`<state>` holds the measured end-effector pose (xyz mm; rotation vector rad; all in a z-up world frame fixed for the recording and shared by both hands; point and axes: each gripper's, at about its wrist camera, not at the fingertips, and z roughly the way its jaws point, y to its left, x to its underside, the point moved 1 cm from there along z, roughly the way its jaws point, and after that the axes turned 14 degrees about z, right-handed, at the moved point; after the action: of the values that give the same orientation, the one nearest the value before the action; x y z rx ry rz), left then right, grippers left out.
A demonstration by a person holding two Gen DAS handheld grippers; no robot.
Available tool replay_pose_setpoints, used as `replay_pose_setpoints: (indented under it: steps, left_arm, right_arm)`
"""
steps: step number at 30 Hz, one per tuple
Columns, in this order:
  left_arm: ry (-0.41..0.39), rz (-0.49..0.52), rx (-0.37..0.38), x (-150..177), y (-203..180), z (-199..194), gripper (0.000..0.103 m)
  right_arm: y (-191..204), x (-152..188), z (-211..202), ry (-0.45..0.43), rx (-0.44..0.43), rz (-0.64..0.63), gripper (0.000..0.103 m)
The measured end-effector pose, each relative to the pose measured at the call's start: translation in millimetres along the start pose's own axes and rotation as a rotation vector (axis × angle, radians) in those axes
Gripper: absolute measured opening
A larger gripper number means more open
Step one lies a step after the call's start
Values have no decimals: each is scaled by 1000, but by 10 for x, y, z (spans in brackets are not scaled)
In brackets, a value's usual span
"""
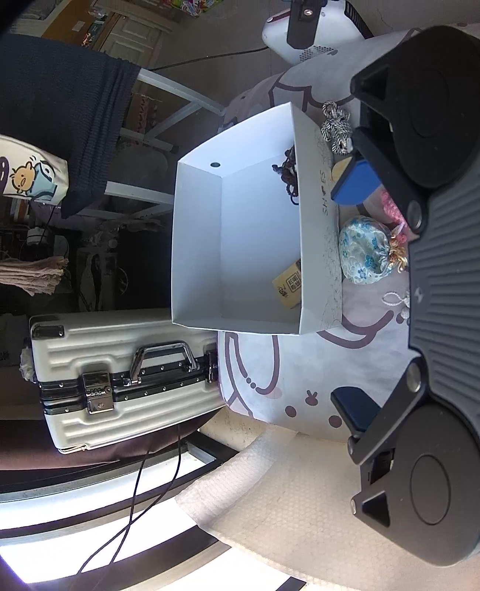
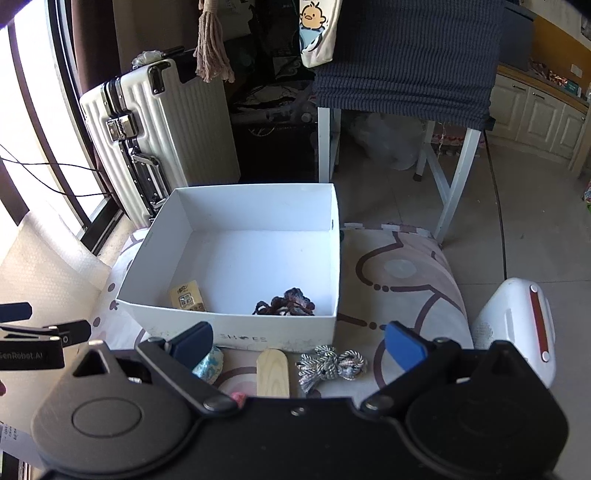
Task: Organize objects
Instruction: 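Withdraw both tools from the box back toward the remaining toys, then grasp the grey crocheted doll with the left tool while the right tool grasps the pink-and-white bunny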
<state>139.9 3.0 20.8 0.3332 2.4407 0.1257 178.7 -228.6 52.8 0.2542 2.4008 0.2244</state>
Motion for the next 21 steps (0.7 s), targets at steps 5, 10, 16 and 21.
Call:
replay_pose_setpoints:
  steps: [5,10,16,21]
  left_arm:
    - [-37,1,-2,61,-3,-153,103]
    - [-56,3,2,133,4,-199,103]
    - [-26,29,-2,357,23,52,98]
    - [34,-33,54,592,111,328,87]
  right_arm:
    - [5,98,-148,-13,-31,0,101]
    - [24,187,-164,-10,-42,-11,101]
    - [3,377,45,8,-57,-10,103]
    - [12,613,343,54,-61,-27,103]
